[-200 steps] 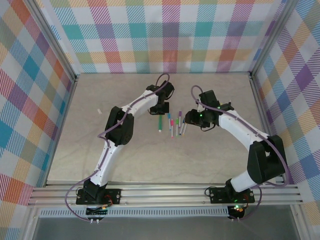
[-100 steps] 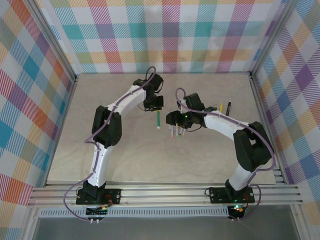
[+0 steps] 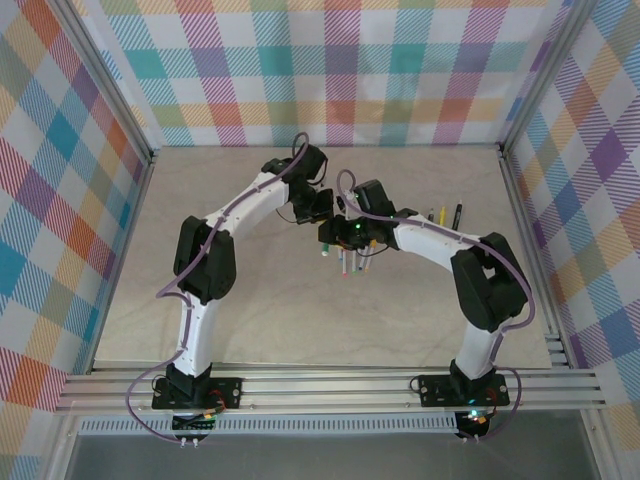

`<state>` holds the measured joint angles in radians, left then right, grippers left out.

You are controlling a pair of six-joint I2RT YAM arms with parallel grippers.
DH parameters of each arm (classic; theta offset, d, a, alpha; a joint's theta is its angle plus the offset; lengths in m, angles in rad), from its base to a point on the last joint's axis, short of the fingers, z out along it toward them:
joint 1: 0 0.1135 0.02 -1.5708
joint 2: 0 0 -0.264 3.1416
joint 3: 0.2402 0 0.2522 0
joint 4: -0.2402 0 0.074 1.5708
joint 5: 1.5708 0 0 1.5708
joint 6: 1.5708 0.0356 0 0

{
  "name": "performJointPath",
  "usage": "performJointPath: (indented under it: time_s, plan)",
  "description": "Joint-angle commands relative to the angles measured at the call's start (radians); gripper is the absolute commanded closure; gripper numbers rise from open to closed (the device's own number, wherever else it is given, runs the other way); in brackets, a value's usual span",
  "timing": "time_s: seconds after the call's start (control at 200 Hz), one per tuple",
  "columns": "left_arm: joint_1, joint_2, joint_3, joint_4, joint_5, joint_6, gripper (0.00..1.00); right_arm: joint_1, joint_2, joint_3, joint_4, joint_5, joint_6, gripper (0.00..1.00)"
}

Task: Open the pen caps

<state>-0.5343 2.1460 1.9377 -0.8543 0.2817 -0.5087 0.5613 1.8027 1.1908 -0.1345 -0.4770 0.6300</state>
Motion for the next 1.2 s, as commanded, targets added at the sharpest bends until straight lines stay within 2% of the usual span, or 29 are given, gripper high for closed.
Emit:
performJointPath:
  time_s: [0.0, 0.21, 0.325, 0.6, 0.645, 0.71, 0.77, 0.89, 1.07, 1.195]
  plan:
    - [-0.009, -0.063, -0.018, 0.011, 0.018, -0.02, 1.0, 0.009, 0.011, 0.023, 0.026, -0.025, 0.008, 1.0]
    - [-0.009, -0.078, -0.052, 0.015, -0.016, -0.028, 1.0, 0.008, -0.026, -0.037, 0.067, -0.036, 0.002, 1.0]
    - [-0.009, -0.092, -0.07, 0.014, -0.05, -0.028, 0.71, 0.009, -0.045, -0.062, 0.095, -0.059, -0.003, 1.0]
    - [-0.009, -0.085, -0.082, 0.024, -0.043, -0.035, 0.65, 0.009, -0.055, -0.045, 0.09, -0.077, -0.019, 1.0]
    - [-0.009, -0.084, -0.084, 0.023, -0.041, -0.035, 0.67, 0.009, -0.057, -0.042, 0.086, -0.077, -0.017, 1.0]
    - [-0.008, -0.086, -0.089, 0.026, -0.046, -0.033, 0.75, 0.009, -0.057, -0.04, 0.077, -0.077, -0.018, 1.0]
    - [-0.007, -0.088, -0.088, 0.021, -0.065, -0.034, 1.0, 0.01, -0.065, -0.048, 0.075, -0.089, -0.018, 1.0]
    - [0.014, -0.084, -0.072, 0.003, -0.118, -0.033, 1.0, 0.018, -0.12, -0.092, 0.02, -0.121, -0.026, 1.0]
    - [0.073, -0.02, 0.043, -0.055, -0.197, -0.014, 1.0, 0.041, -0.365, -0.317, -0.067, -0.22, -0.008, 1.0]
    - [0.083, 0.043, 0.115, -0.081, -0.203, -0.005, 1.0, 0.038, -0.502, -0.38, -0.174, -0.153, -0.036, 1.0]
